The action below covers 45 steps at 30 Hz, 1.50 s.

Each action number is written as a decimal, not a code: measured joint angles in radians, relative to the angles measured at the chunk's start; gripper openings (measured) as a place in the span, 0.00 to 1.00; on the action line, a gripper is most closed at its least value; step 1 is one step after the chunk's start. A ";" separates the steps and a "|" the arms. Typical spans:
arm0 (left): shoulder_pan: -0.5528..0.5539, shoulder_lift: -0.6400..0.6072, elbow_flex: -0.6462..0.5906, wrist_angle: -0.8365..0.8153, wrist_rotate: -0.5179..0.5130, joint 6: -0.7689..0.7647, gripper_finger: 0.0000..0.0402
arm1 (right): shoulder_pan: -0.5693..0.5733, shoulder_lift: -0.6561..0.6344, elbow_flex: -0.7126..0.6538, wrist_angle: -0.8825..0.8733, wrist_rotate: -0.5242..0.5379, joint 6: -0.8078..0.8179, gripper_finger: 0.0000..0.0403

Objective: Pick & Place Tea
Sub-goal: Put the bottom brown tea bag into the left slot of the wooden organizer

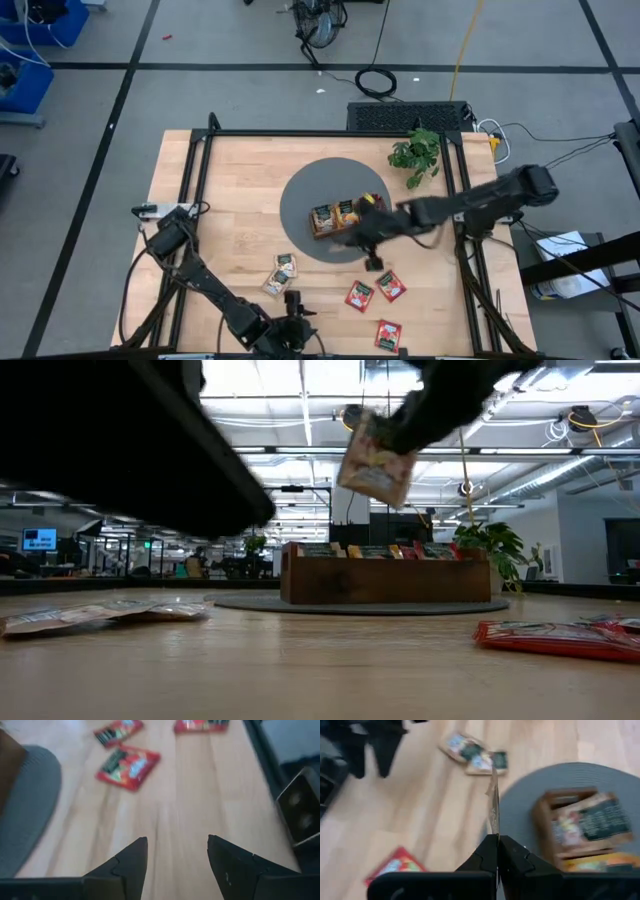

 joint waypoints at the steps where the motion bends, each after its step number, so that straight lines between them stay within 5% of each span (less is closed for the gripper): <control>1: 0.001 0.004 -0.001 -0.006 0.017 0.007 0.52 | -0.032 0.028 0.053 -0.054 -0.024 -0.027 0.00; 6: -0.001 0.009 0.000 -0.013 0.075 0.023 0.52 | -0.186 0.189 0.278 -0.294 -0.100 -0.146 0.00; 12: -0.049 0.009 0.000 -0.120 0.073 -0.045 0.52 | -0.297 0.322 0.383 -0.323 -0.237 -0.292 0.00; 24: -0.145 0.008 0.000 -0.264 -0.138 -0.125 0.52 | -0.367 0.378 0.391 -0.288 -0.232 -0.401 0.00; 45: -0.126 0.007 0.000 -0.282 -0.144 -0.165 0.52 | -0.348 0.377 0.287 -0.194 -0.235 -0.366 0.00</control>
